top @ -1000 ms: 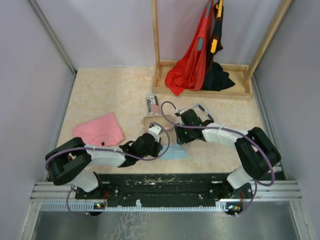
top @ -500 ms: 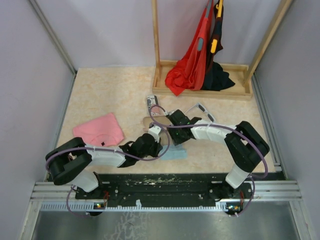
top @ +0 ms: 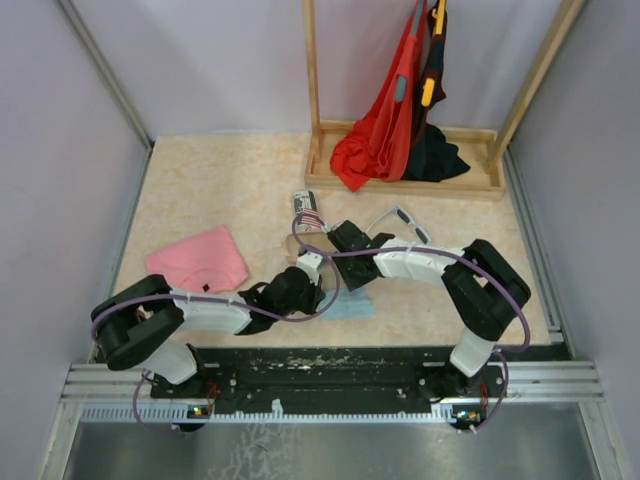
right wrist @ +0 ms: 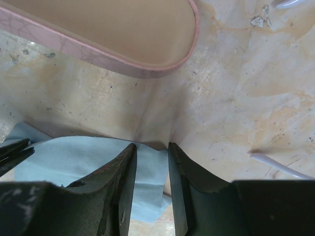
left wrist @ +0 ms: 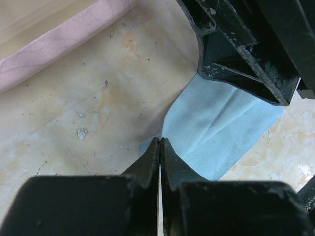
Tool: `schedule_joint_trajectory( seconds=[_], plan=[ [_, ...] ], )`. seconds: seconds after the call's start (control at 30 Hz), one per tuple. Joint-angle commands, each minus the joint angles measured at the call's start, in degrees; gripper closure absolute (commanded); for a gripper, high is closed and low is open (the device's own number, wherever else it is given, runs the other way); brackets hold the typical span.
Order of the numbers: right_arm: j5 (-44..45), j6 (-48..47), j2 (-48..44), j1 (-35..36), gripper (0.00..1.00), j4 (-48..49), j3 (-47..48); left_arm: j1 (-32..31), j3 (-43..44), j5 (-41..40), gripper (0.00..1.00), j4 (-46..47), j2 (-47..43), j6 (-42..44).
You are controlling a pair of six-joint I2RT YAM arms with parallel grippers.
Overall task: Organize the sunglasses
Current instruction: Fold the glasses cleaning cloth at the center of the board.
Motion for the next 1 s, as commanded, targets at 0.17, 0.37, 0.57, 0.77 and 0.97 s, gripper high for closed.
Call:
schedule_joint_trajectory(
  seconds=[0.17, 0.37, 0.57, 0.77, 0.97],
  plan=[
    [-3.63, 1.89, 1.95, 2.07, 0.66, -4.93, -2.79, -0.28, -0.49, 0.05, 0.99, 1.60, 0.07, 0.05],
    [-3.18, 2.11, 1.01, 2.50, 0.66, -6.23, -3.10, -0.28, -0.51, 0.14, 0.99, 1.64, 0.12, 0.01],
    [-2.48, 2.33, 0.14, 2.66, 0.66, -6.47, -3.53, -0.28, -0.58, 0.14, 0.99, 1.60, 0.12, -0.06],
    [-1.58, 2.33, 0.55, 2.74, 0.68, -6.76, -3.43, -0.28, -0.68, 0.15, 0.99, 1.55, 0.04, -0.22],
    [-0.57, 2.72, 0.25, 2.75, 0.86, -4.00, -4.26, -0.28, -0.63, 0.12, 0.99, 1.55, 0.12, -0.09]
  ],
)
